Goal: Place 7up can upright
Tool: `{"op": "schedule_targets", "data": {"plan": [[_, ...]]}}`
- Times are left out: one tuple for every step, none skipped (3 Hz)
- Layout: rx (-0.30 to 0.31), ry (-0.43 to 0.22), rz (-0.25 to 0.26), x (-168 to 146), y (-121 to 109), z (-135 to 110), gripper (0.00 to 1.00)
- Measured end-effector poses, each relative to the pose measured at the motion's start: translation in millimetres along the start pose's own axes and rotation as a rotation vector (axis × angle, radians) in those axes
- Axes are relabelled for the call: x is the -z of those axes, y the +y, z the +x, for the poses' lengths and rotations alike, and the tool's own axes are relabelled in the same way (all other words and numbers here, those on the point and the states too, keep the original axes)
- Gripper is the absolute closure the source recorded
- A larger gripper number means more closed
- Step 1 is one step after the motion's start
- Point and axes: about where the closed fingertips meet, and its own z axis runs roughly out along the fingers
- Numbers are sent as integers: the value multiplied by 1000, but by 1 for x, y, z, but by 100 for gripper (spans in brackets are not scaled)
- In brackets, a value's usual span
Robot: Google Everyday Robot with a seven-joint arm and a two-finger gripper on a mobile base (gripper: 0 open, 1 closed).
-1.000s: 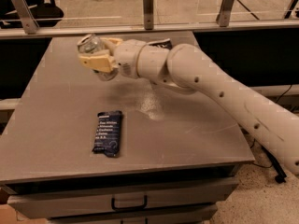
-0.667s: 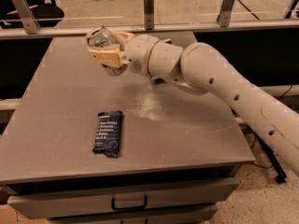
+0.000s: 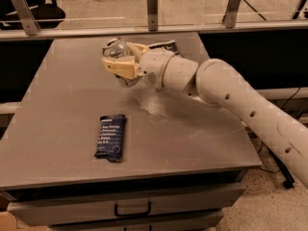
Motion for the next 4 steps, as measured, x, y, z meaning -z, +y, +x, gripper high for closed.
{"op": "schedule_targets", "data": {"plan": [[-11, 21, 5, 21, -4, 12, 100], [-33, 31, 2, 38, -5, 22, 100], [-64, 39, -10, 51, -4, 34, 81], [-81, 44, -7, 65, -3, 42, 58]]}}
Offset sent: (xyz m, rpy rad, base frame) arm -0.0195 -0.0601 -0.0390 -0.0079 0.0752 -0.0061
